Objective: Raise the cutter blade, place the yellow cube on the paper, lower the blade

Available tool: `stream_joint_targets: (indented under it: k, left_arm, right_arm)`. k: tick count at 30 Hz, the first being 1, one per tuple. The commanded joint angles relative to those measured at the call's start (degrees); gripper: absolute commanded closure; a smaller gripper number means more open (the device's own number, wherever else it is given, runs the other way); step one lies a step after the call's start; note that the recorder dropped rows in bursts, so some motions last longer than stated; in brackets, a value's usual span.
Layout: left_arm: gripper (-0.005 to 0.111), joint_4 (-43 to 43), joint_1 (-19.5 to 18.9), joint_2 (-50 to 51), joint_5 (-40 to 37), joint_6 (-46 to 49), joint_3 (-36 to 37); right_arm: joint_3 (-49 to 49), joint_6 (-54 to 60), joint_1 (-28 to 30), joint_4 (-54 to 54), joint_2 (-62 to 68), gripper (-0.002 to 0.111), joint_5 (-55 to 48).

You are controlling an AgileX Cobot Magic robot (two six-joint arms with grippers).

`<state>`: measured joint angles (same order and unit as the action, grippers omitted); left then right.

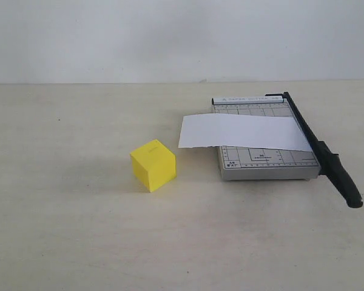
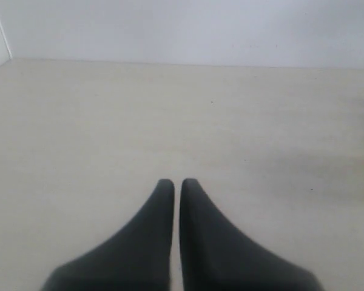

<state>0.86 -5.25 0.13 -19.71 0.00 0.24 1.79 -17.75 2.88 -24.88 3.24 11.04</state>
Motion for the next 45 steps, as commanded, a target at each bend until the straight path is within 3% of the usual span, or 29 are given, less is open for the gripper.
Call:
stream_joint_targets:
  k: [1, 6, 13, 16, 21, 23, 35, 45]
  left_arm:
    - [0.102, 0.2, 0.3, -0.1, 0.5, -0.4, -0.2]
    - [0.102, 0.2, 0.3, -0.1, 0.5, -0.4, -0.2]
    - [0.102, 0.1, 0.3, -0.1, 0.5, -0.4, -0.2]
    - [0.102, 0.1, 0.3, -0.1, 0.5, -0.4, -0.2]
    - [0.102, 0.1, 0.3, -0.1, 0.5, -0.4, -0.2]
    - [0.102, 0.0, 0.3, -0.1, 0.5, -0.4, -0.2]
    - [0.102, -0.2, 0.3, -0.1, 0.6, -0.4, -0.2]
    - [0.102, -0.2, 0.3, -0.1, 0.9, -0.4, -0.2]
  right_arm:
    - [10.5, 24.7, -0.1, -0.1, 19.5, 0.108, -8.4]
    - [21.8, 40.0, -0.1, 0.1, 44.8, 0.108, -23.1]
    - [34.9, 41.7, -0.1, 4.4, 62.8, 0.107, -37.7]
    - [37.5, 41.7, -0.1, 4.4, 66.7, 0.094, -42.5]
    - [38.5, 40.8, -0.1, 4.3, 70.0, 0.057, -42.9]
    - [38.5, 40.1, -0.1, 4.2, 70.2, 0.050, -42.9]
    - [37.5, 39.7, -0.1, 1.4, 80.0, 0.050, -35.6]
    - [36.8, 48.5, -0.1, -2.0, 84.3, 0.050, -28.3]
